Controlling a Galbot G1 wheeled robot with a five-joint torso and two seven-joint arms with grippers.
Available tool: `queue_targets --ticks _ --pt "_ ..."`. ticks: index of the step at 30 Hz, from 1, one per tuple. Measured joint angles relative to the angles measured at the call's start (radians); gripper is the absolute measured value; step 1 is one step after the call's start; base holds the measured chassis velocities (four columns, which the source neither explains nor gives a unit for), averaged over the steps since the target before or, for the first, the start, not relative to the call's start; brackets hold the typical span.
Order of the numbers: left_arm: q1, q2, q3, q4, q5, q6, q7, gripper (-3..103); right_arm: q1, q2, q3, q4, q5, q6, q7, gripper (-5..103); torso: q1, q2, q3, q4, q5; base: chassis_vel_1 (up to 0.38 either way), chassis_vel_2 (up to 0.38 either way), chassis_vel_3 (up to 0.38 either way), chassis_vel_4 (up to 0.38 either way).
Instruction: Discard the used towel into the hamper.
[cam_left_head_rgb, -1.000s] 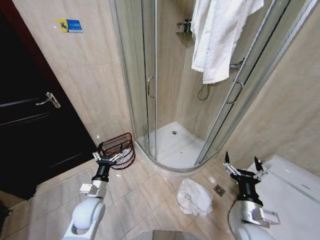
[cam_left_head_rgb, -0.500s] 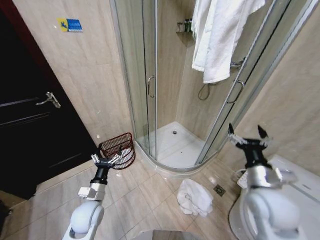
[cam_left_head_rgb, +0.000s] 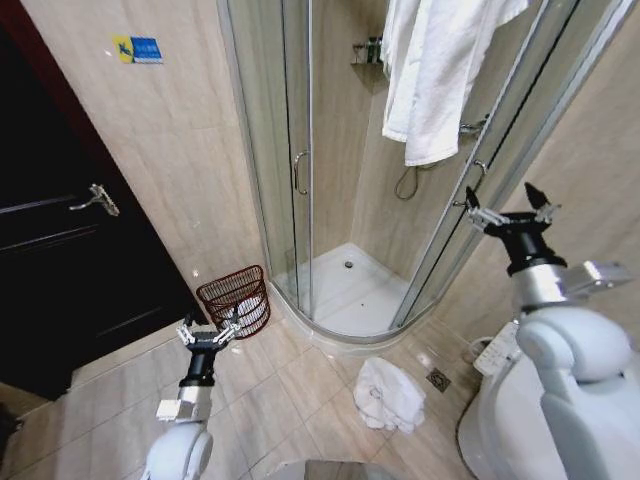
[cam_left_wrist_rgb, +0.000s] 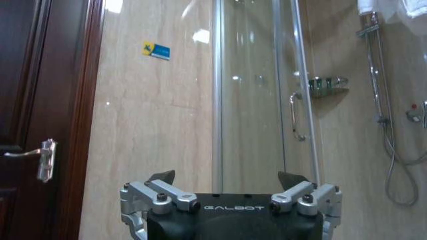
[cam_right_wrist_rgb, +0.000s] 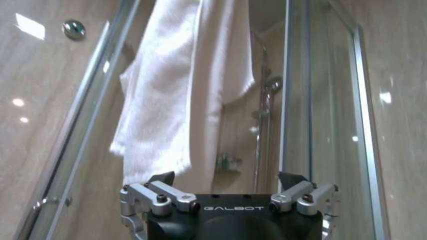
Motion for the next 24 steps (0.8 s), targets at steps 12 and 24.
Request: queue_targets --ticks 12,24 --pt "0.017 -0.047 -0.015 -0.048 0.005 -0.003 0.017 100 0.357 -0.24 -0.138 -0.1 0.204 -0.035 0.027 100 0.0 -0.001 -0.001 0.0001 -0.0003 0.0 0.0 0.0 0.0" --pt "0.019 -0.068 -0.015 -0.081 0.017 0.003 0.021 100 0.919 -0.243 -0.514 -0.349 0.276 -0.024 -0.017 100 -0.001 -0.002 -0.001 0.0 -0.0008 0.0 0.0 0.0 0.0"
